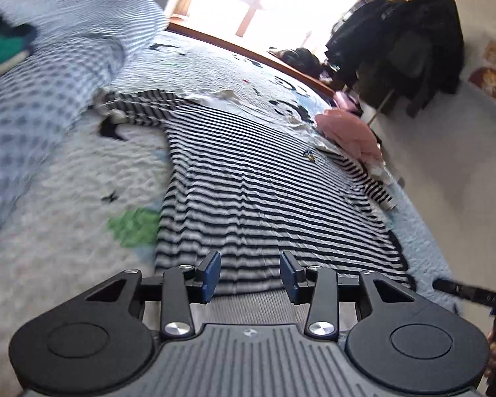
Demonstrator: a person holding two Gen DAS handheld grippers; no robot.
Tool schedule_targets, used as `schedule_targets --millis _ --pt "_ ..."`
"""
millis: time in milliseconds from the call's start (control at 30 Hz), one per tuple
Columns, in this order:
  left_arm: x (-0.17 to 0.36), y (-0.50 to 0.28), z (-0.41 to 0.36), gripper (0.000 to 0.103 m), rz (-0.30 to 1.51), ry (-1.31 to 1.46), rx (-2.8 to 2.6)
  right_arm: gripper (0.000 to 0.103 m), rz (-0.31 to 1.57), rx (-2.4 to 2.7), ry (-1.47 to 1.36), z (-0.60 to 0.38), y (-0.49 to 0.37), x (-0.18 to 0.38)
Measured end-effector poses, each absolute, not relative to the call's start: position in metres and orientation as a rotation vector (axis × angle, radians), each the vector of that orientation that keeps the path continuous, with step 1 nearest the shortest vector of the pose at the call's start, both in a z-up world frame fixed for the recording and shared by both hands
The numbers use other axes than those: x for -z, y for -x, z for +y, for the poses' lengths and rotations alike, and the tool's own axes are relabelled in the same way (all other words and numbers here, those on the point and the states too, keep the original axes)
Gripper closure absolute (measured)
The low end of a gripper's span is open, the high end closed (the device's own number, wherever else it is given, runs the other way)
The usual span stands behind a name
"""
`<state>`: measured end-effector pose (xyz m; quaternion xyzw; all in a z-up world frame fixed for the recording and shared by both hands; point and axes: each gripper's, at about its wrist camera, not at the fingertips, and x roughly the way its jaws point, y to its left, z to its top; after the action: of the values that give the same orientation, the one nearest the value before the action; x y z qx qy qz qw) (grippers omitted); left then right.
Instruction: Fold clothes
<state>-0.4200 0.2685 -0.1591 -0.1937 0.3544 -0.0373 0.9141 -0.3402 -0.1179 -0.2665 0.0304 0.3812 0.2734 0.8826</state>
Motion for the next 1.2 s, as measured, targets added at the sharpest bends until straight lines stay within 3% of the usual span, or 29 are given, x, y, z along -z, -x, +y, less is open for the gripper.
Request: schedule_targets --millis 167,300,567,667,733,900,1067,1200 --pt "0.199 0.384 0.265 0.063 0.889 0.354 0.117 0.07 0.758 -0.642 0.093 -0.058 0.307 0.286" --pt "0.204 0.391 0.26 0.065 0.938 0.248 0.174 0.068 0.876 -0.639 0.131 -0.052 0.29 0.31" --pt "0.186 0.356 0.258 0.064 1.173 0.357 0.008 0.063 1.075 -0.623 0.191 -0.044 0.278 0.294" --pt "0.152 0.325 0.254 0.061 1.114 0.36 -0.001 0.059 1.047 -0.594 0.181 -0.047 0.262 0.271" --pt "0.138 0.295 0.249 0.056 1.037 0.337 -0.006 0.054 0.958 -0.536 0.127 -0.05 0.232 0.26" --pt "0.147 0.217 0.23 0.056 0.979 0.309 -0.006 0.062 0.747 -0.334 -0.023 -0.062 0.118 0.257" --pt "0.181 0.173 0.213 0.056 1.058 0.352 -0.031 0.056 0.761 -0.221 -0.166 -0.102 -0.005 0.262" --pt "0.195 0.172 0.2 0.051 1.071 0.301 -0.037 0.062 0.863 -0.401 -0.165 -0.1 -0.072 0.271"
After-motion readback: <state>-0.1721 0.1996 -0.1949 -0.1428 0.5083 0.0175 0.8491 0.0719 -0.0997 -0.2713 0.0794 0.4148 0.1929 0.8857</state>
